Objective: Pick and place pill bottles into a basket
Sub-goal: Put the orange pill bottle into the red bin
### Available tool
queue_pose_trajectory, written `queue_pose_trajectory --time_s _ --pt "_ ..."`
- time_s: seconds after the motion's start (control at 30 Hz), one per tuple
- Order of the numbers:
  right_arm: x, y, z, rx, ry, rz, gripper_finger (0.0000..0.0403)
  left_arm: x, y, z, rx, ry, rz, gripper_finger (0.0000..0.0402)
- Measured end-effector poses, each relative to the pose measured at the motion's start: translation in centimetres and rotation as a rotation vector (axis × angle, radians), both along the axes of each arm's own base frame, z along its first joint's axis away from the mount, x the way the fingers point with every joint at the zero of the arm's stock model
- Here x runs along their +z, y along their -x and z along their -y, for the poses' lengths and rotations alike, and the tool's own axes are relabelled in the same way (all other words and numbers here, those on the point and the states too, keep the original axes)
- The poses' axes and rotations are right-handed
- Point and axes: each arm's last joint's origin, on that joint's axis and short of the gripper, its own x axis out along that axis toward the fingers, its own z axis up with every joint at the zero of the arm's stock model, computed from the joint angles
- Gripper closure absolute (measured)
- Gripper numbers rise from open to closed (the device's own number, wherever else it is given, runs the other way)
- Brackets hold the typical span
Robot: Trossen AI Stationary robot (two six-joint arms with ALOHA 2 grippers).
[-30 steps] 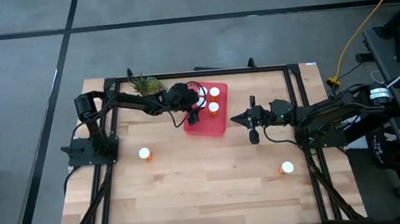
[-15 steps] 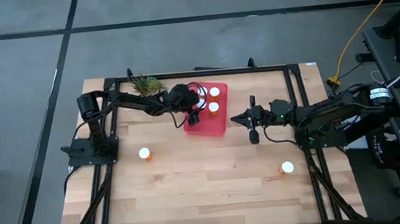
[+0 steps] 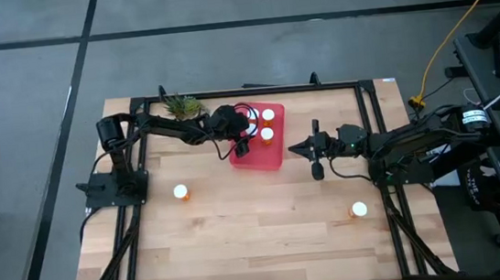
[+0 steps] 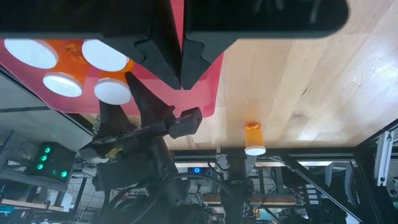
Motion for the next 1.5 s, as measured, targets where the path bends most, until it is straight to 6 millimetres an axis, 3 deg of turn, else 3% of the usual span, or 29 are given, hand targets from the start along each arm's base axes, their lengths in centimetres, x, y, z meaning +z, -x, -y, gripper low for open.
queue_pose_trajectory --time_s 1.5 --pt "0.01 0.00 0.00 0.000 -0.007 0.002 0.0387 0.14 -0.10 0.00 0.041 -0.013 0.013 0.0138"
